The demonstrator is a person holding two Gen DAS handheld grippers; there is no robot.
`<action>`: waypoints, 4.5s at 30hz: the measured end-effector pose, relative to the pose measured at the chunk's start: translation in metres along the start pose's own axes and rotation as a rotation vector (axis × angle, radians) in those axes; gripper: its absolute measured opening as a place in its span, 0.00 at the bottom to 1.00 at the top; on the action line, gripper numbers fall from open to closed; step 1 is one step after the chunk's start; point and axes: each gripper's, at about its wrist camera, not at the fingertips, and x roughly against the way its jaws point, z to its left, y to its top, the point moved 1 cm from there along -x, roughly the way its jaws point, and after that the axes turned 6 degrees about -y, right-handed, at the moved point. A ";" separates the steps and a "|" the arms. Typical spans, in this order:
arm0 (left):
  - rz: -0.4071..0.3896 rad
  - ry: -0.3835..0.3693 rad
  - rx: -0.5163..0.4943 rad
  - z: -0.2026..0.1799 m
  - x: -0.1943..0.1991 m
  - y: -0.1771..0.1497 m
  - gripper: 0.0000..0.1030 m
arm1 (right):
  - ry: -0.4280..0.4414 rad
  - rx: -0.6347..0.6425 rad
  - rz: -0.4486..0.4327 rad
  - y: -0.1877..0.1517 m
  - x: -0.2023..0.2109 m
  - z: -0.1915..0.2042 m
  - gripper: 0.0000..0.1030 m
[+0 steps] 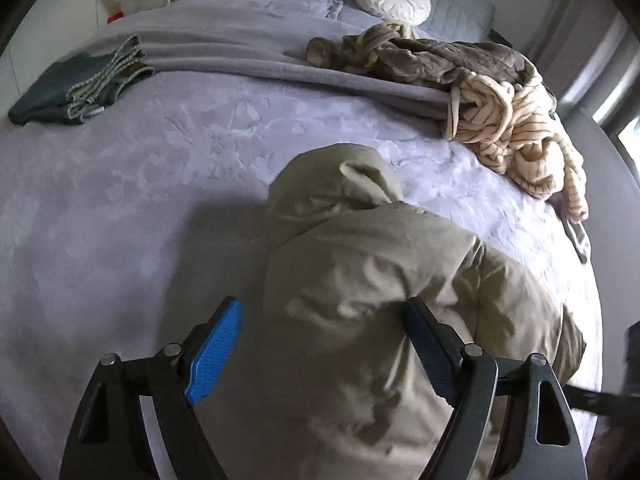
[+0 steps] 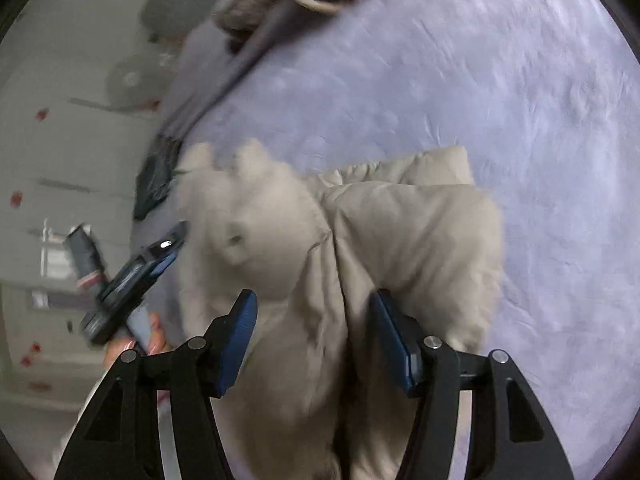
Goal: Fold large clothes
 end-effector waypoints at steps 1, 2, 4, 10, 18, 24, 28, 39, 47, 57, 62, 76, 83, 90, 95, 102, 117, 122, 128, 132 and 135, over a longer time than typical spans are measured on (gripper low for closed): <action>0.003 -0.004 0.007 -0.001 -0.001 -0.002 0.82 | 0.002 -0.024 -0.007 0.000 -0.001 -0.009 0.52; 0.012 -0.004 0.010 -0.007 -0.007 -0.003 0.82 | 0.009 -0.037 -0.021 0.000 0.002 -0.015 0.35; 0.021 0.027 -0.017 -0.023 -0.016 -0.008 0.82 | -0.021 -0.040 -0.035 0.005 0.004 -0.023 0.04; 0.040 0.127 -0.174 -0.079 -0.043 -0.020 0.82 | -0.062 -0.121 -0.037 -0.019 0.013 -0.084 0.00; 0.043 0.142 -0.186 -0.075 -0.041 -0.023 0.82 | -0.025 -0.081 -0.083 -0.025 0.037 -0.059 0.03; 0.041 0.145 -0.189 -0.076 -0.042 -0.024 0.82 | -0.041 0.162 -0.073 -0.053 0.044 -0.001 0.03; 0.039 0.147 -0.193 -0.075 -0.040 -0.024 0.82 | -0.080 0.150 -0.057 -0.058 0.033 0.002 0.03; 0.045 0.173 -0.188 -0.077 -0.043 -0.024 0.84 | -0.198 -0.021 -0.066 0.010 -0.019 -0.028 0.00; 0.054 0.132 -0.234 -0.065 0.013 -0.033 0.84 | -0.126 -0.030 -0.051 0.007 0.002 -0.030 0.01; 0.134 0.109 -0.235 -0.037 0.059 -0.121 0.84 | -0.148 0.200 -0.038 -0.081 0.039 0.013 0.03; 0.146 0.123 -0.186 -0.033 0.054 -0.138 0.84 | -0.215 0.192 0.014 -0.100 0.005 0.002 0.03; 0.170 0.167 -0.122 -0.030 0.078 -0.144 1.00 | -0.222 0.143 0.003 -0.107 0.044 0.005 0.04; 0.177 0.206 -0.131 -0.026 0.086 -0.147 1.00 | -0.239 0.130 0.020 -0.122 0.045 0.001 0.04; 0.185 0.195 -0.138 -0.024 0.094 -0.147 1.00 | -0.263 0.126 0.041 -0.131 0.044 0.004 0.04; 0.168 0.191 -0.159 -0.025 0.104 -0.148 1.00 | -0.294 0.104 0.045 -0.138 0.052 0.004 0.04; 0.144 0.143 -0.198 -0.027 0.124 -0.149 1.00 | -0.342 0.075 0.001 -0.158 0.061 0.018 0.65; 0.125 0.171 -0.232 -0.053 0.179 -0.165 1.00 | -0.396 0.130 -0.099 -0.185 0.104 0.046 0.86; 0.092 0.196 -0.213 -0.068 0.207 -0.177 1.00 | -0.385 0.169 -0.141 -0.195 0.128 0.049 1.00; 0.053 0.222 -0.179 -0.083 0.242 -0.200 1.00 | -0.370 0.228 -0.179 -0.210 0.155 0.055 1.00; 0.021 0.238 -0.172 -0.091 0.268 -0.213 1.00 | -0.377 0.242 -0.182 -0.220 0.173 0.057 1.00; 0.001 0.239 -0.170 -0.094 0.285 -0.216 1.00 | -0.388 0.244 -0.202 -0.230 0.186 0.061 1.00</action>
